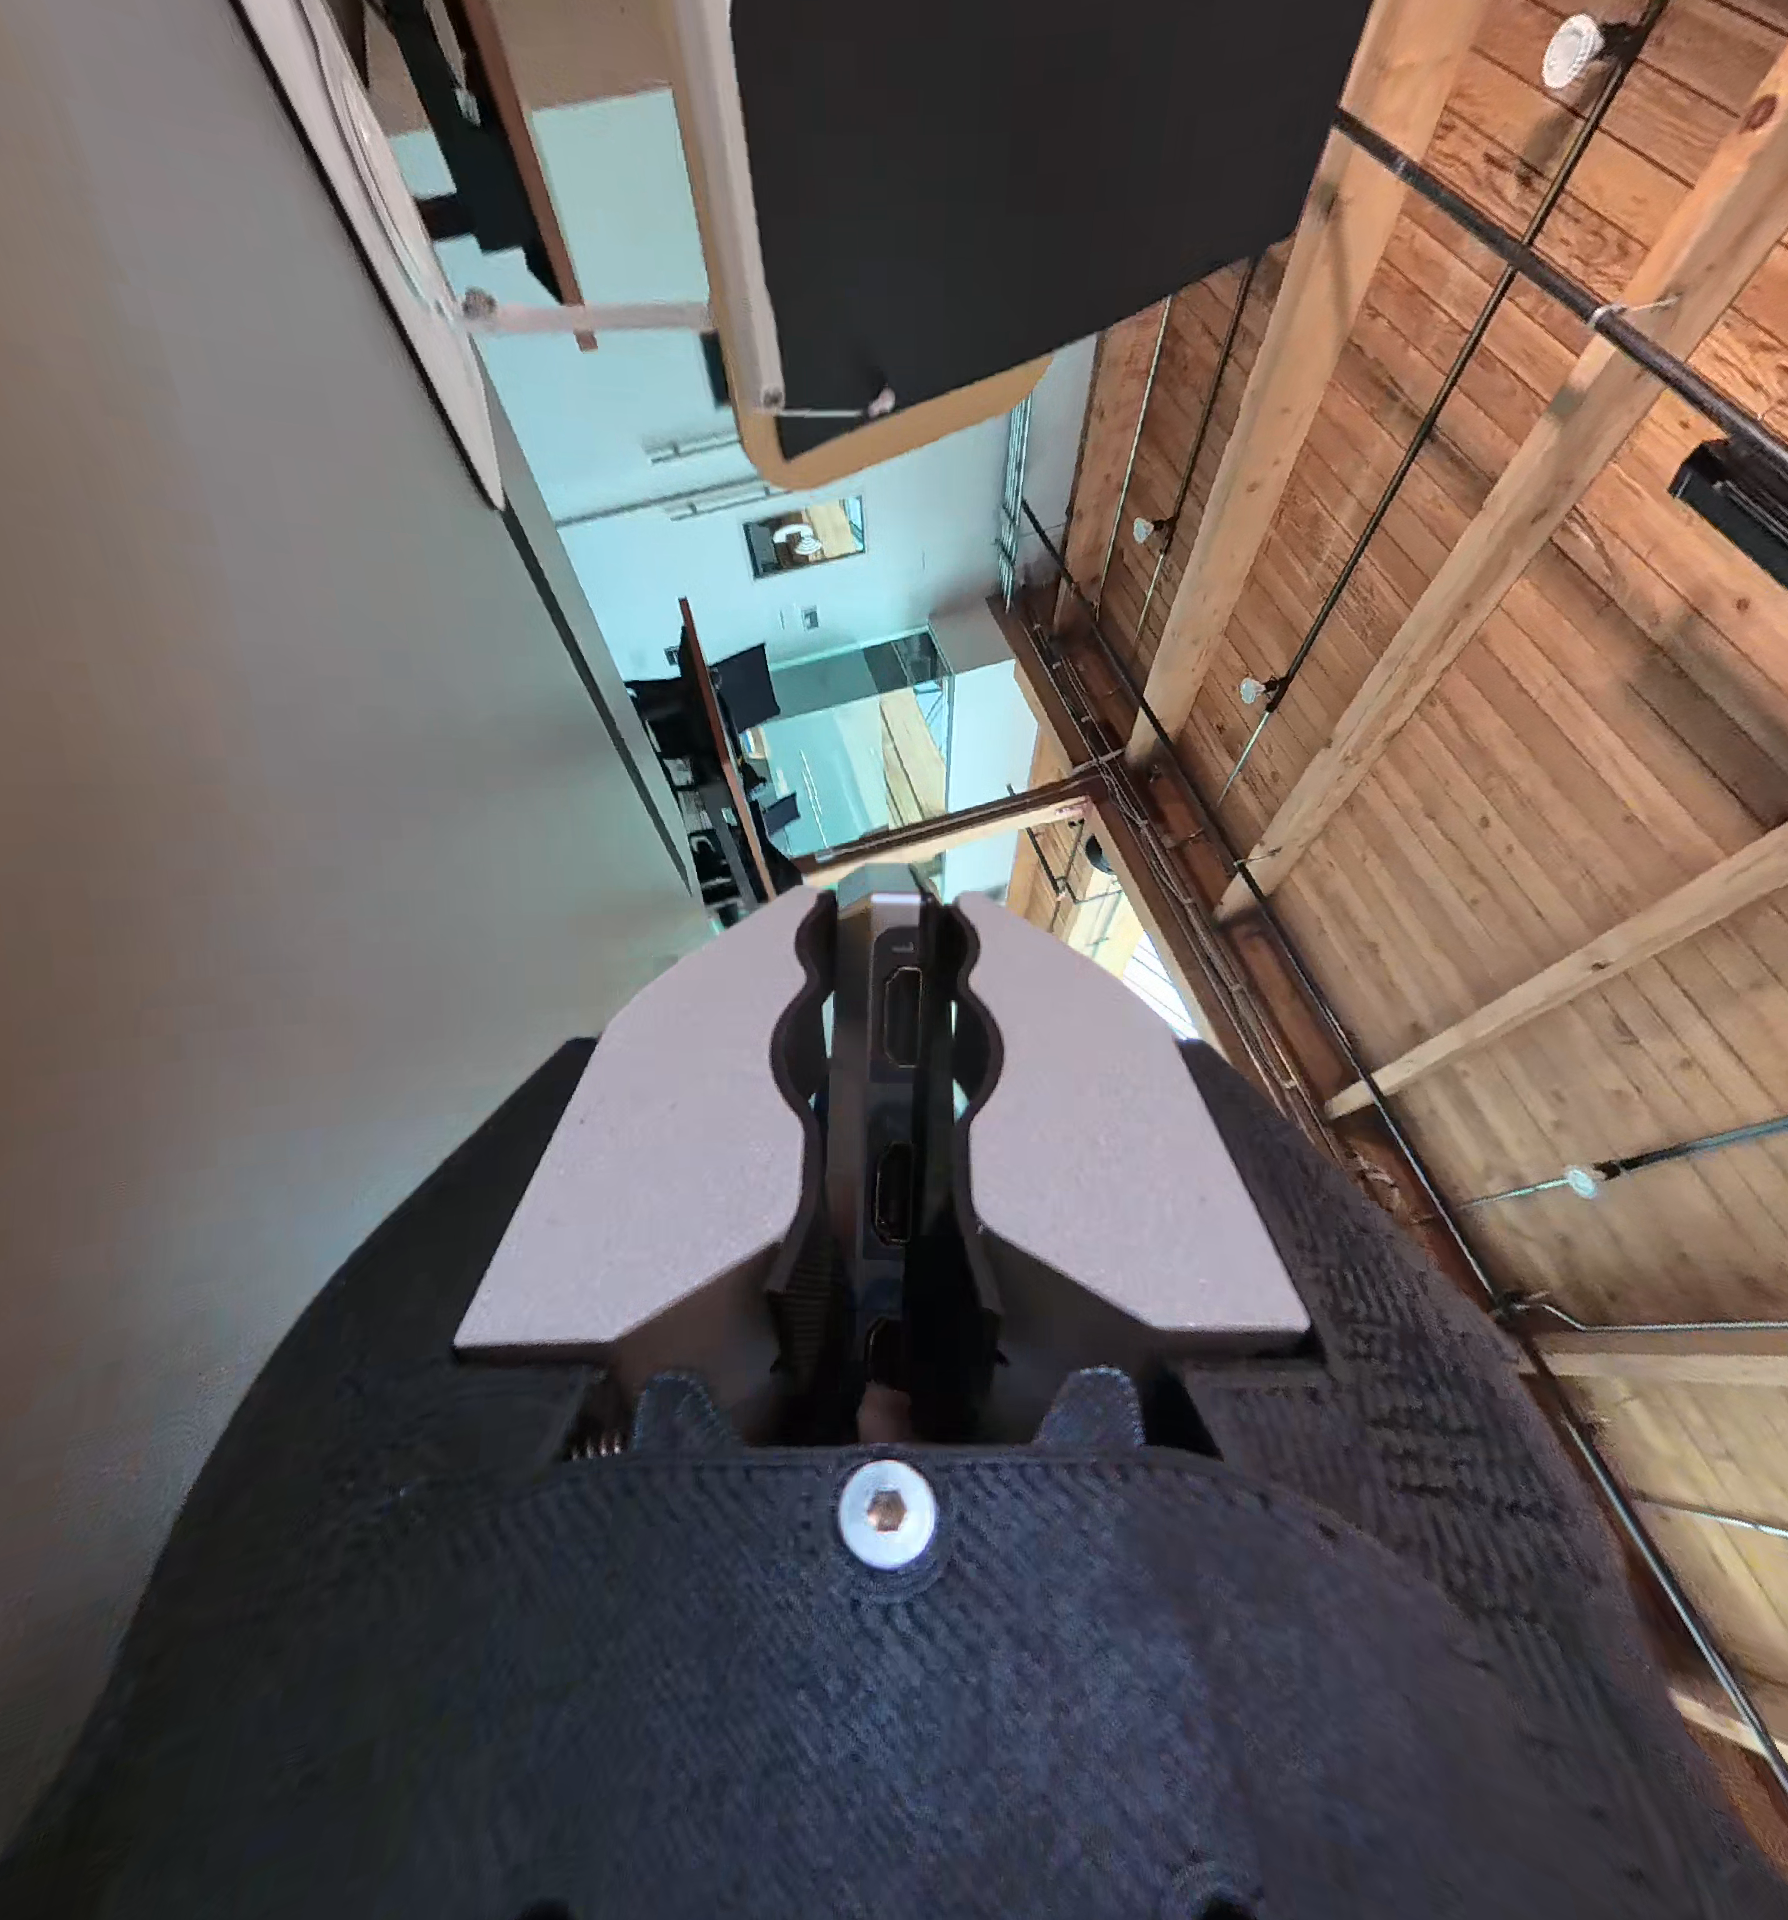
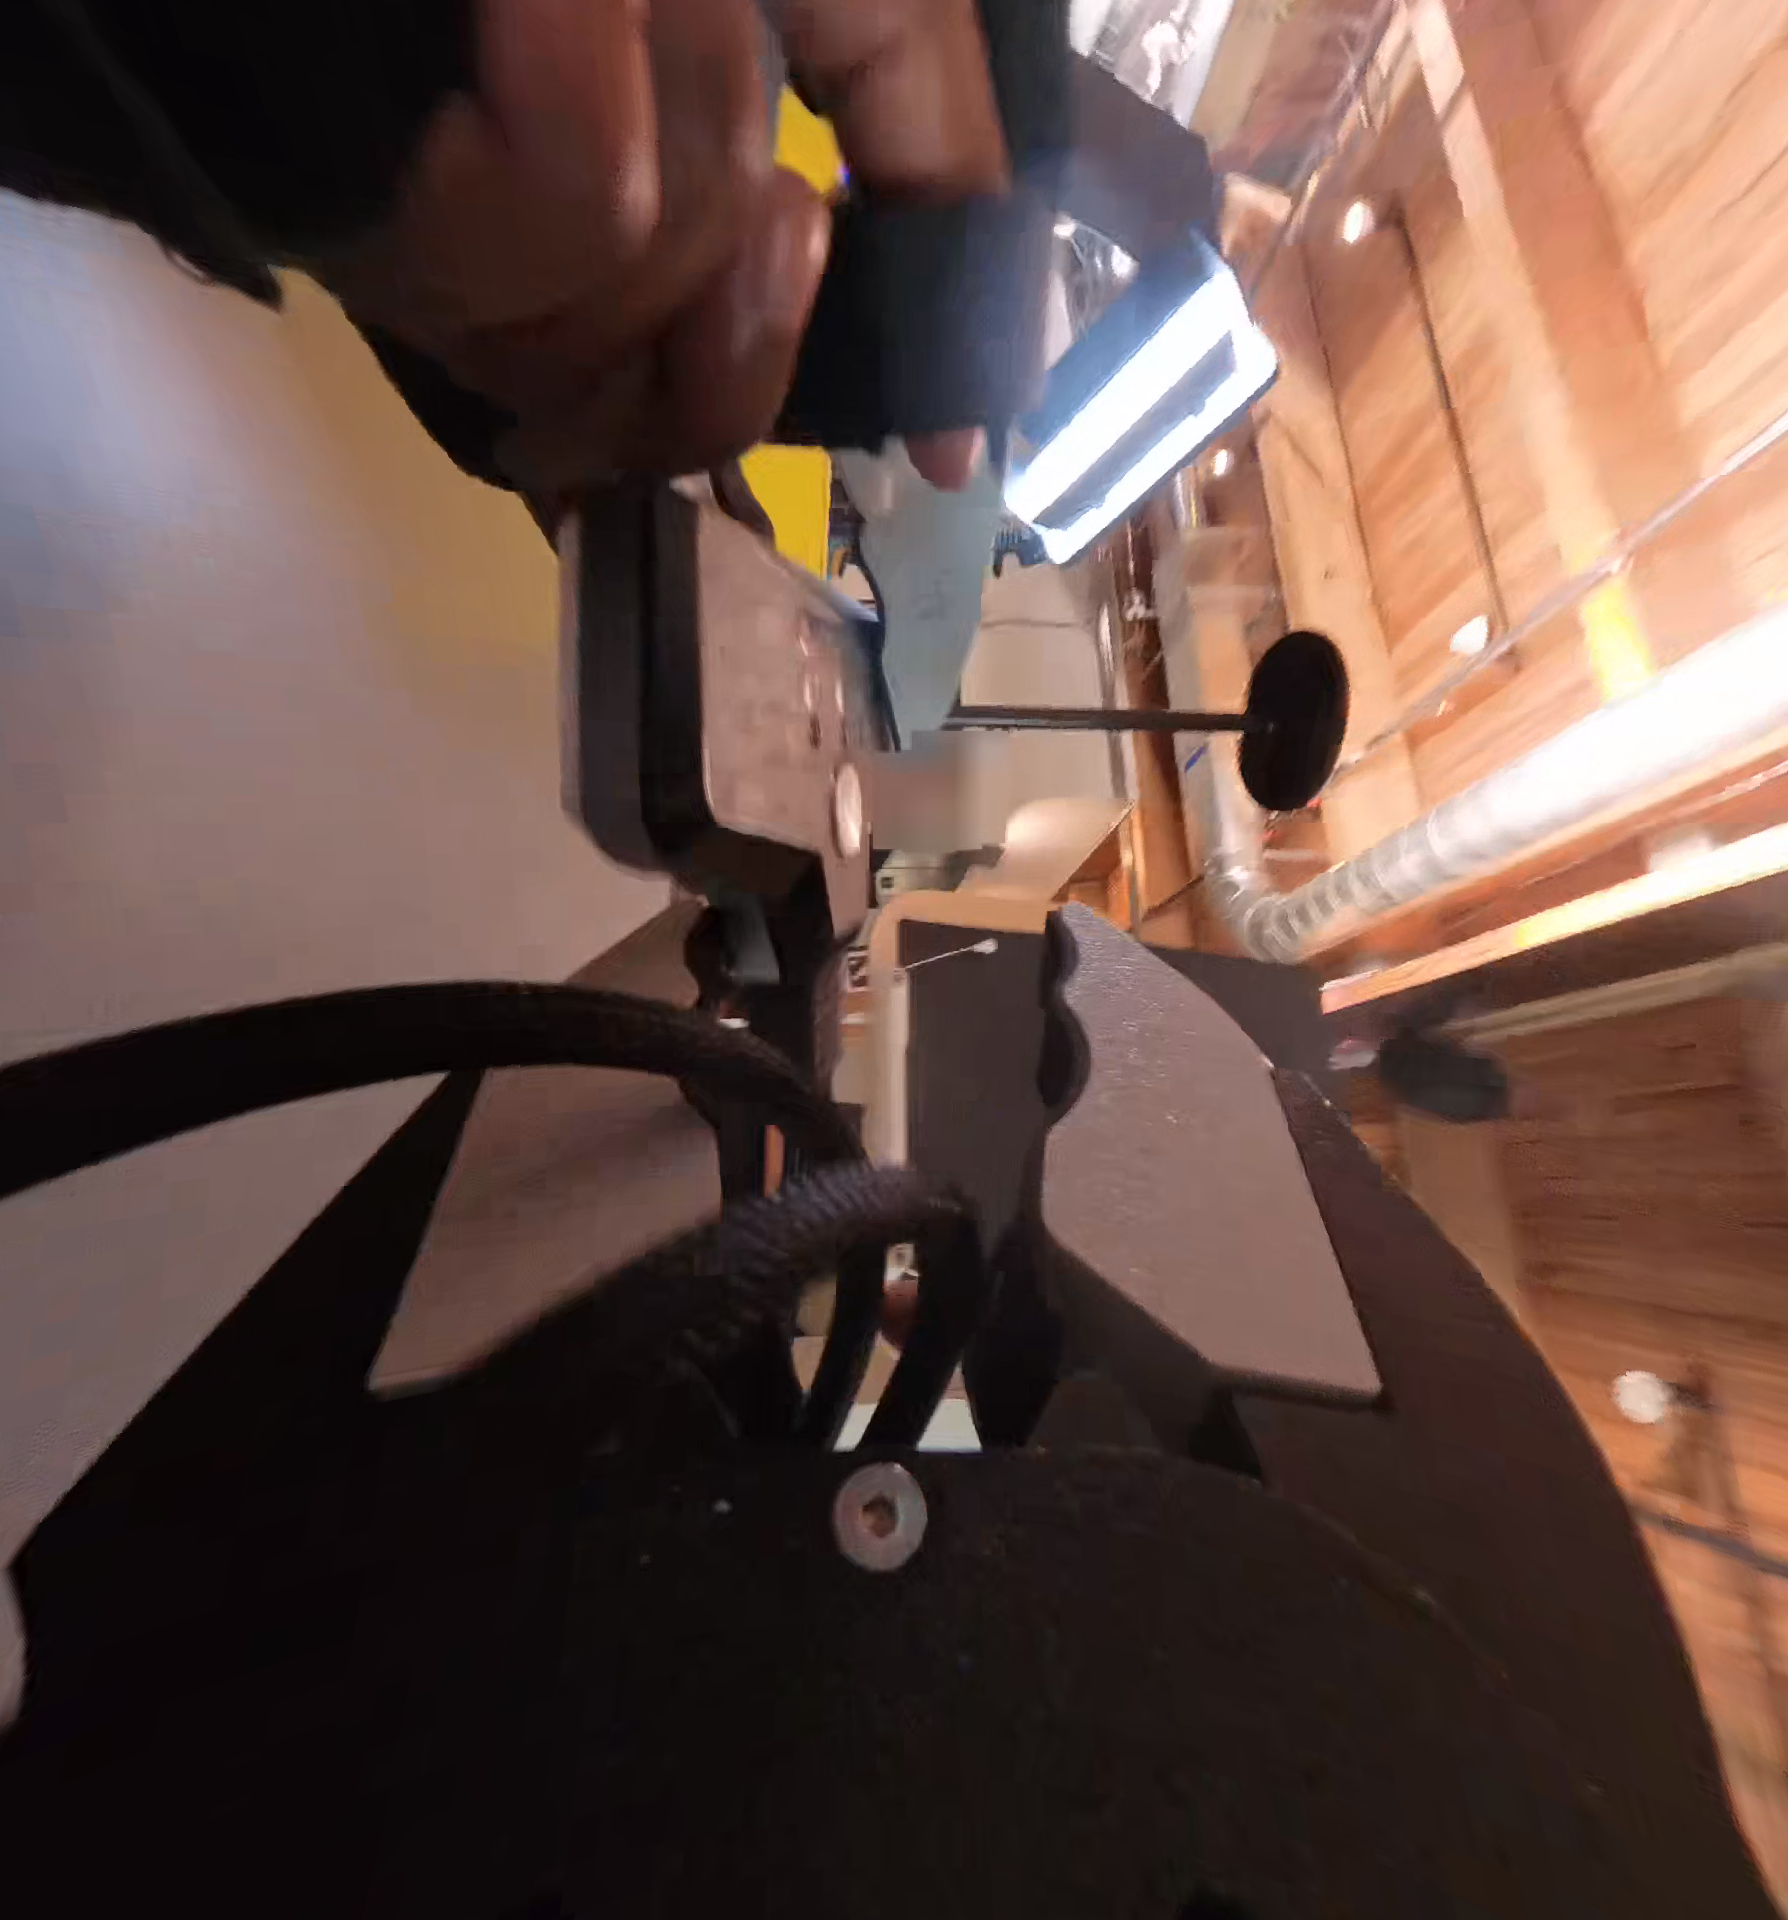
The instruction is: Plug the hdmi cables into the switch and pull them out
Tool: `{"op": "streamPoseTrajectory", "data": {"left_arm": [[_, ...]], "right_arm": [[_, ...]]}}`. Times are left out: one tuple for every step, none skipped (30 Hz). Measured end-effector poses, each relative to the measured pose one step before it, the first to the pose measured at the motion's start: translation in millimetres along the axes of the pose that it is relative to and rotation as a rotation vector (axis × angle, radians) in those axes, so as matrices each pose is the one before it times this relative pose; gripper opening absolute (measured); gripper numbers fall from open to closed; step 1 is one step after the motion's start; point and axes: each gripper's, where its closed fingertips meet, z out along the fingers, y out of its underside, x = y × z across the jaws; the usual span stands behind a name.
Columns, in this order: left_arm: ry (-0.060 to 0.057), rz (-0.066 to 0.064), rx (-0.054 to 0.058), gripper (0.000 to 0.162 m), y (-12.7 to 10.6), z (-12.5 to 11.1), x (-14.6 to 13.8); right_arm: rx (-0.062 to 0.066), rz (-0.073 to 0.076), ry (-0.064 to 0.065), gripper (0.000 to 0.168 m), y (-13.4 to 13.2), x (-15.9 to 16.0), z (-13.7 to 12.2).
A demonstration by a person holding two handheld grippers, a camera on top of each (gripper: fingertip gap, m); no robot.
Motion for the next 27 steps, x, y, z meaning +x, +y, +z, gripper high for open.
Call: {"op": "streamPoseTrajectory", "data": {"left_arm": [[0.0058,-0.0037,-0.0176,0.019,5.54,1.56,1.53],[-0.0006,0.0031,-0.0253,0.019,6.13,2.15,1.61],[-0.0005,0.0063,-0.0161,0.019,4.33,2.22,1.90],[-0.0096,0.0107,-0.0089,0.020,2.00,1.70,0.52],[0.0005,0.0124,-0.0128,0.019,0.20,1.15,0.88],[0.0143,0.0110,-0.0326,0.020,1.51,1.31,2.26],[0.0185,0.0231,-0.0430,0.021,2.28,1.12,2.90],[0.0289,0.0425,-0.0464,0.023,1.77,0.81,4.88],[0.0325,0.0639,-0.0464,0.028,1.07,0.01,6.61],[0.0379,0.0947,-0.0377,0.029,-0.60,-1.58,8.77],[0.0284,0.1285,-0.0282,0.031,-2.15,-3.25,8.78],[-0.0029,0.1508,-0.0243,0.035,-2.65,-4.71,5.06],[-0.0258,0.1642,-0.0220,0.039,-2.27,-6.10,1.37],[-0.0388,0.1680,-0.0151,0.042,-2.05,-6.56,-1.67],[-0.0475,0.1627,-0.0080,0.045,-1.12,-6.38,-4.31],[-0.0415,0.1480,-0.0065,0.048,0.29,-5.45,-4.56],[-0.0209,0.1249,-0.0092,0.049,2.39,-4.29,-2.00],[-0.0034,0.0855,-0.0072,0.049,3.88,-2.69,1.13],[0.0182,0.0396,0.0053,0.049,1.98,-1.20,4.83],[0.0324,0.0201,0.0172,0.049,-1.56,-0.90,6.42],[0.0039,0.0131,0.0250,0.049,-3.66,-0.87,1.91],[-0.0105,0.0050,0.0273,0.049,-3.23,-0.81,-0.75],[-0.0019,-0.0007,0.0171,0.048,-1.20,-0.52,-0.05],[0.0080,-0.0012,0.0036,0.048,0.35,-0.32,1.04],[0.0099,0.0030,-0.0010,0.047,0.06,-0.04,1.58],[0.0086,0.0076,-0.0022,0.047,0.08,0.31,1.77],[0.0067,0.0106,-0.0049,0.047,0.69,0.41,1.90]], "right_arm": [[-0.0069,-0.0455,-0.0165,0.056,0.56,-1.94,2.56],[-0.0101,-0.0223,-0.0199,0.048,2.38,-3.10,3.03],[-0.0176,-0.0053,-0.0343,0.039,4.55,-5.52,3.30],[-0.0195,0.0022,-0.0238,0.031,5.24,-3.92,2.46],[0.0114,0.0142,0.0092,0.030,0.74,1.00,-0.02],[0.0021,0.0279,0.0098,0.029,1.25,1.73,-1.02],[0.0004,0.0286,0.0017,0.029,1.27,1.39,-1.24],[0.0031,0.0404,0.0016,0.028,1.41,2.57,-1.43],[0.0047,0.0669,-0.0057,0.029,2.61,2.87,-1.58],[0.0002,0.0856,-0.0012,0.029,4.86,4.91,-1.90],[0.0047,0.0836,-0.0011,0.029,5.82,6.23,-2.48],[0.0083,0.0790,0.0053,0.029,5.94,7.97,-3.22],[0.0153,0.0791,-0.0045,0.028,4.85,7.04,-3.54],[0.0212,0.0837,-0.0169,0.029,3.37,4.88,-3.54],[0.0302,0.0785,-0.0168,0.027,1.59,3.20,-3.58],[0.0373,0.0734,-0.0049,0.027,0.45,2.77,-3.20],[0.0386,0.0604,0.0057,0.027,-0.34,2.67,-2.56],[0.0330,0.0492,-0.0016,0.027,-0.91,0.94,-1.67],[0.0290,0.0442,-0.0055,0.027,-1.72,0.10,-1.04],[0.0270,0.0357,-0.0045,0.027,-2.42,-0.05,-0.32],[0.0180,0.0255,-0.0047,0.028,-1.76,-0.45,-0.06],[0.0085,0.0167,-0.0057,0.028,-0.41,-0.97,0.22],[0.0052,0.0079,-0.0006,0.028,0.08,-0.39,0.26],[0.0048,0.0012,-0.0033,0.028,-0.10,-0.76,-0.05],[0.0038,0.0028,-0.0040,0.027,-0.33,-0.63,-0.06],[0.0033,0.0061,0.0019,0.027,-0.18,0.47,-0.20],[0.0033,0.0066,0.0033,0.027,-0.12,0.84,-0.22]]}}
